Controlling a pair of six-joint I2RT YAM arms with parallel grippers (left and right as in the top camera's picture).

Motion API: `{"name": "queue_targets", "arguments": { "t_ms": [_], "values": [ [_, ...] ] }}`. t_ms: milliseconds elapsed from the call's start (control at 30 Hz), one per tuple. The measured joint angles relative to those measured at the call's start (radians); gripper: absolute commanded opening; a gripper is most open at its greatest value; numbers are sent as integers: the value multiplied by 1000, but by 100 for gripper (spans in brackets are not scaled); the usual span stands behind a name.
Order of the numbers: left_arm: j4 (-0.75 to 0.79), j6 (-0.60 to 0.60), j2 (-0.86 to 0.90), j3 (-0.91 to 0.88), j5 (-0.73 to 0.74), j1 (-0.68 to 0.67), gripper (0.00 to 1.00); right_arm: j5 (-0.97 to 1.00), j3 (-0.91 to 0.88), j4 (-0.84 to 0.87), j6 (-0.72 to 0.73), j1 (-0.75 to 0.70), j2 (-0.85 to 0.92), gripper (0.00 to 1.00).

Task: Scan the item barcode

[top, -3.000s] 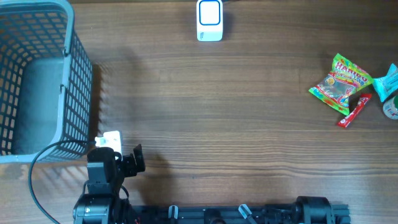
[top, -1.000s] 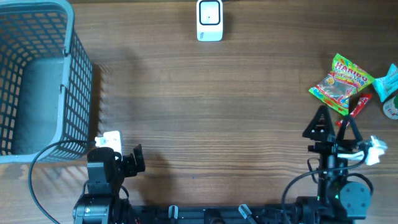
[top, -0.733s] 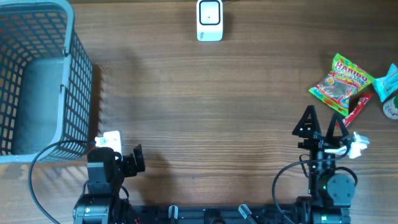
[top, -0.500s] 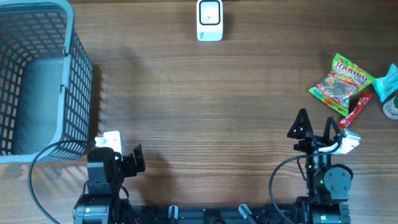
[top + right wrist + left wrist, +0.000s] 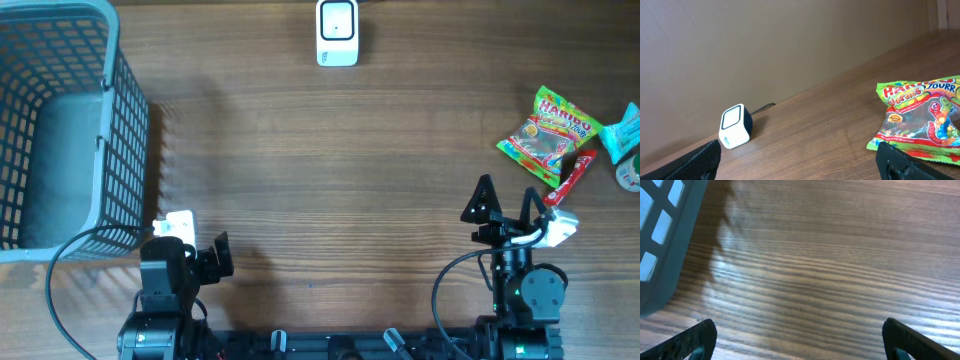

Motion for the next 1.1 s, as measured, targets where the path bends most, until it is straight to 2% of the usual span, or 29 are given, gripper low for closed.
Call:
{"name": "queue_targets", "arguments": {
  "t_ms": [67, 100, 233, 333, 400, 500, 667, 1100],
  "values": [
    [0, 0, -6, -1, -6, -3, 100, 0, 0, 0, 0, 0, 0, 100],
    [64, 0, -25, -9, -6, -10, 100, 0, 0, 0, 0, 0, 0, 99],
    [492, 4, -186, -71, 31, -29, 100, 0, 0, -2, 0, 0, 0, 100],
    [661, 4, -255, -151, 39, -25, 100, 0, 0, -2, 0, 0, 0, 100],
    [682, 4, -274, -199, 39, -17, 100, 0, 0, -2, 0, 0, 0, 100],
    [637, 7, -315, -236, 39, -11, 100, 0, 0, -2, 0, 0, 0, 100],
    [637, 41, -326, -237, 52, -16, 100, 0, 0, -2, 0, 0, 0, 100],
    [637, 25, -348, -237, 62, -34, 100, 0, 0, -2, 0, 0, 0, 100]
  ]
}}
